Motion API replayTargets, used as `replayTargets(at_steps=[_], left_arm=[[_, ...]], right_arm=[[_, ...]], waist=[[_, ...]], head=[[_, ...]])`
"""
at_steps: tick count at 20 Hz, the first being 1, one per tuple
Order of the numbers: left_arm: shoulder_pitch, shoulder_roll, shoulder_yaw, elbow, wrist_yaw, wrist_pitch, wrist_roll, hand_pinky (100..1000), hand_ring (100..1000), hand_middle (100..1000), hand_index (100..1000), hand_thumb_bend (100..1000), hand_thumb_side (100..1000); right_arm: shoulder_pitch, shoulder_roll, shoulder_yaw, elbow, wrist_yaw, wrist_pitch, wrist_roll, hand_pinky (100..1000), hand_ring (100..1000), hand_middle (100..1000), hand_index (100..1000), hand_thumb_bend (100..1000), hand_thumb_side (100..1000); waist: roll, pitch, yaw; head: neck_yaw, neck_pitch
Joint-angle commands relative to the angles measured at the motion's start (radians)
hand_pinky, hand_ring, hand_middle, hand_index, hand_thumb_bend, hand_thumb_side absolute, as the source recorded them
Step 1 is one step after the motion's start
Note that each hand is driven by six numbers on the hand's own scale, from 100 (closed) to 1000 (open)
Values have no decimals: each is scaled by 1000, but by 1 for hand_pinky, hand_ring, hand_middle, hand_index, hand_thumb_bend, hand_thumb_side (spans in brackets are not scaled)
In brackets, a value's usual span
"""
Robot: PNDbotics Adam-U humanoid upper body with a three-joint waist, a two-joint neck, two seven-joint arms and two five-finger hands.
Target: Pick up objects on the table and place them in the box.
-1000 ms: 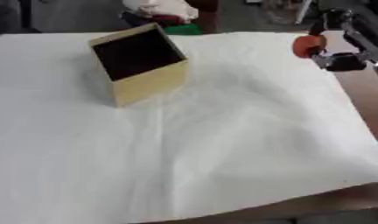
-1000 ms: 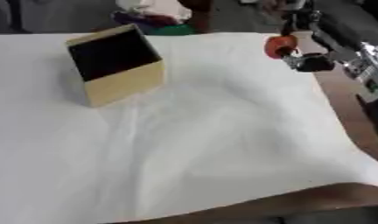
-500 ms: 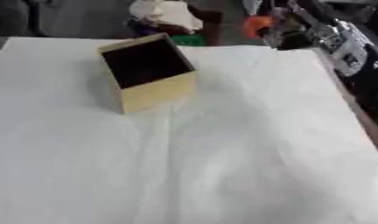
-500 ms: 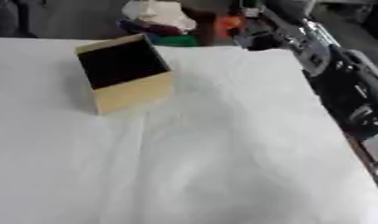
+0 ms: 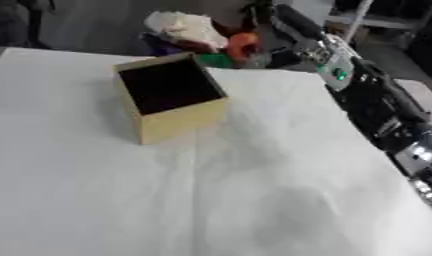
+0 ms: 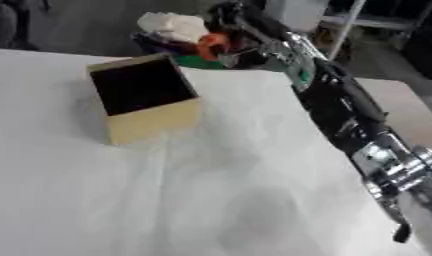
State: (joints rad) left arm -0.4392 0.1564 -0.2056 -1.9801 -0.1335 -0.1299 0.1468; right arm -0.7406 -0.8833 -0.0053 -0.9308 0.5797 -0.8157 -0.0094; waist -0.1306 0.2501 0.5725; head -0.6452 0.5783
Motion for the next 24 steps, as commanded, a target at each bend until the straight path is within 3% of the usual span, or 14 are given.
replayTargets(at_steps=[1,4,5,6,10,13,14,16,24], left_arm=[[-17,-3,-4,-20,5,-5,-6,788,659,614,867,100,783],[-19,-8,-5,-20,7,-4,-7,789,659,614,867,100,784],[-20,-9,-5,-20,7,-4,-7,789,659,614,867,100,784],[-20,-9,-6,-20,7,-3,-7,790,659,614,867,100,784],[-21,-9,-6,-20,7,-2,-8,790,659,614,867,100,784],[-20,-8,-7,-20,8,-1,-9,790,659,614,867,100,784],[-20,-8,-7,-20,8,-1,-10,790,659,614,867,100,784],[-19,-7,-7,-20,9,0,-10,790,659,614,867,100,784],[-17,-2,-5,-20,9,1,-9,790,659,614,867,100,783]], right_arm=[[-31,-11,-7,31,46,-6,15,776,894,627,371,100,203],[-37,12,-3,49,94,-4,12,782,904,667,571,100,198],[-38,18,-2,52,111,-2,7,783,904,670,584,100,198],[-39,23,-1,53,129,2,-1,786,903,689,697,100,198],[-38,31,-3,46,206,35,-62,788,890,707,786,100,200],[-36,35,-3,48,231,70,-123,774,870,674,705,100,198],[-36,35,-2,45,234,73,-143,768,851,639,591,100,198],[-35,33,-1,36,244,73,-184,766,833,614,474,100,168],[-48,21,14,-50,267,37,-252,779,801,620,428,100,100]], waist=[[6,-12,4],[5,-7,5],[4,-7,3],[4,-6,1],[4,-7,-6],[5,-9,-10],[5,-10,-12],[5,-11,-15],[1,-22,-27]], head=[[-22,-25],[-27,-26],[-27,-26],[-27,-24],[-25,-17],[-25,-13],[-26,-12],[-28,-12],[-27,-4]])
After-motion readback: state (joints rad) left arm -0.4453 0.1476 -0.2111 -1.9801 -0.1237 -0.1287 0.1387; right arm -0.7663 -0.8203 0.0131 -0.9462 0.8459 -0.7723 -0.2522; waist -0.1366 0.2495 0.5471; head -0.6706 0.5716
